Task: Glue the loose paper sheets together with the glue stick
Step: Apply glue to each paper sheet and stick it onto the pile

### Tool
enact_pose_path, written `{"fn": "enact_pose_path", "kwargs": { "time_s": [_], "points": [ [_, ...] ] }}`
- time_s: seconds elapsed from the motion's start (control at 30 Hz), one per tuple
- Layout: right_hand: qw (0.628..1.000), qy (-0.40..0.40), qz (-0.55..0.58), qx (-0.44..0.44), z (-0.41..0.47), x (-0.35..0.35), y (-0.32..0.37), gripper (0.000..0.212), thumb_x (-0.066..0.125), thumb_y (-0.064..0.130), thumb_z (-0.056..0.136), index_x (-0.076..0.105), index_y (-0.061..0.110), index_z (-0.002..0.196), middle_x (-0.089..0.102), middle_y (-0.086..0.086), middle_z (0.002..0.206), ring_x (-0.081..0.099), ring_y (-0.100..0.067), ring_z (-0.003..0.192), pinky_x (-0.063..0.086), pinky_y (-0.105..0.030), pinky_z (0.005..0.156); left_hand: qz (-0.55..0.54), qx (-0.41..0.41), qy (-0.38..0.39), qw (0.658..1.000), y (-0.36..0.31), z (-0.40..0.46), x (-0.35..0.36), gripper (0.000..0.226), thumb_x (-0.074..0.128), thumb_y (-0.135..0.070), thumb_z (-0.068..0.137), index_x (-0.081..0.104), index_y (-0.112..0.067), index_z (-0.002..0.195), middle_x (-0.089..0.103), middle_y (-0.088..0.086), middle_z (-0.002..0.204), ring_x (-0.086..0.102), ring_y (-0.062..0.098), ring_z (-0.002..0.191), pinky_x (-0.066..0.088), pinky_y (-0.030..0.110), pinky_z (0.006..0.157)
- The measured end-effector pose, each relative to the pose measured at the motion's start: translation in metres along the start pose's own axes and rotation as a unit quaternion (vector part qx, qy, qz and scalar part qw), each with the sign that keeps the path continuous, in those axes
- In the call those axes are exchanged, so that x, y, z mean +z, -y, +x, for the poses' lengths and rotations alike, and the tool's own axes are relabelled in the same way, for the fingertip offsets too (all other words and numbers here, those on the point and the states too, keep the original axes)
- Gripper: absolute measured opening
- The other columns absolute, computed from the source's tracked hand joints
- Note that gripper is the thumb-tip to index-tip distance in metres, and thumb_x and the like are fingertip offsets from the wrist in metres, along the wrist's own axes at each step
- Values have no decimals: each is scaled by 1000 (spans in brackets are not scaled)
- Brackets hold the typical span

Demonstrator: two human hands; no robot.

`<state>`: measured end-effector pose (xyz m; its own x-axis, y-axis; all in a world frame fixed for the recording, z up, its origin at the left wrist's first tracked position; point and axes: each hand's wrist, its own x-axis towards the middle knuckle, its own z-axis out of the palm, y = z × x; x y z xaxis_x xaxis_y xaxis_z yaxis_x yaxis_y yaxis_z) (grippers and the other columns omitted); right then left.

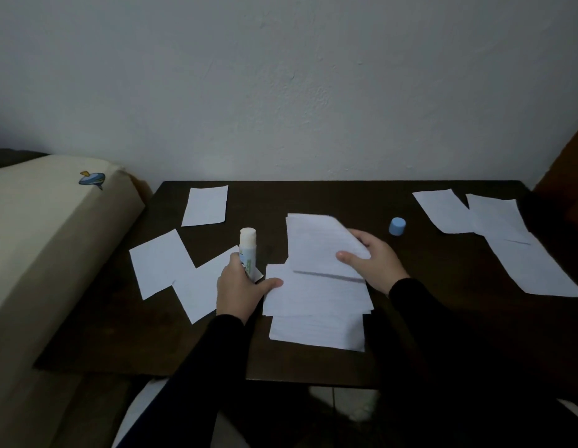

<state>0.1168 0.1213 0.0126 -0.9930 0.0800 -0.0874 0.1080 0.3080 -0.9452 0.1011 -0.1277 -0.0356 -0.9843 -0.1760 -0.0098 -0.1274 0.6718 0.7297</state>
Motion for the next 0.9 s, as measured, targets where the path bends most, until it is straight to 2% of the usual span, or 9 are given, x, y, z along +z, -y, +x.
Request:
{"fn": "enact_pose_path", "kwargs": {
  "time_s": [0.07, 0.13, 0.2, 0.27, 0.33, 0.4, 0.5, 0.63, 0.9],
  "points": [
    [998, 48, -5, 38, -6, 1, -6, 47, 73, 21, 83, 56, 27, 126, 64, 8, 112, 60, -3, 96, 46, -17, 72, -22, -1, -5, 1000, 1, -2, 0, 77, 88, -46, 61, 42, -21, 118, 58, 4, 120, 54, 24, 112, 49, 44, 97],
    [992, 76, -76, 69, -11, 5, -9, 52, 74, 25, 83, 54, 28, 131, 61, 13, 111, 57, -1, 95, 44, -17, 73, -24, -6, -4, 1000, 1, -1, 0, 77, 87, -44, 62, 42, -20, 119, 58, 4, 122, 54, 24, 113, 48, 44, 99],
    [983, 66, -148, 81, -13, 9, -10, 62, 74, 27, 82, 47, 30, 138, 55, 10, 124, 52, -4, 103, 43, -21, 85, -24, -11, -2, 1000, 0, 0, 1, 78, 87, -44, 63, 42, -19, 122, 57, 5, 124, 53, 24, 115, 47, 43, 100],
    [975, 43, -200, 81, -17, 14, -9, 73, 73, 28, 83, 35, 33, 145, 44, 6, 138, 45, -11, 120, 39, -30, 99, -23, -12, 0, 1000, 0, 1, 2, 80, 86, -45, 63, 42, -19, 124, 57, 5, 125, 53, 23, 115, 47, 43, 100],
    [968, 26, -237, 76, -22, 17, -11, 79, 72, 28, 84, 26, 35, 148, 32, 4, 146, 37, -15, 132, 33, -33, 107, -21, -15, 2, 1000, 0, 1, 2, 81, 86, -46, 63, 42, -19, 124, 56, 5, 125, 53, 23, 116, 47, 43, 101],
    [963, 8, -258, 76, -26, 21, -18, 77, 70, 30, 86, 25, 34, 149, 21, 4, 151, 30, -16, 137, 29, -33, 111, -22, -16, 7, 1000, 1, 1, 2, 81, 86, -46, 63, 42, -19, 125, 56, 5, 126, 52, 24, 117, 47, 44, 101],
    [955, -15, -291, 59, -31, 27, -32, 62, 62, 36, 91, 35, 27, 147, 8, 7, 155, 16, -15, 142, 21, -33, 115, -16, -22, 11, 1000, 1, 2, 3, 82, 85, -48, 64, 41, -20, 127, 56, 5, 129, 51, 24, 119, 46, 46, 102],
    [931, -12, -364, 15, -37, 36, -45, 55, 45, 41, 97, 33, 22, 148, 18, 7, 153, 11, -13, 140, 15, -32, 116, -17, -26, 18, 999, 1, 1, 2, 83, 84, -48, 65, 40, -20, 129, 55, 5, 131, 51, 25, 121, 45, 47, 103],
    [905, -10, -425, 3, -40, 39, -43, 54, 38, 40, 99, 31, 22, 149, 22, 5, 152, 13, -15, 140, 14, -34, 116, -36, -10, 13, 999, 4, -3, 1, 70, 81, -46, 71, 44, -20, 124, 57, 3, 122, 53, 22, 115, 47, 41, 98]
  ]
}}
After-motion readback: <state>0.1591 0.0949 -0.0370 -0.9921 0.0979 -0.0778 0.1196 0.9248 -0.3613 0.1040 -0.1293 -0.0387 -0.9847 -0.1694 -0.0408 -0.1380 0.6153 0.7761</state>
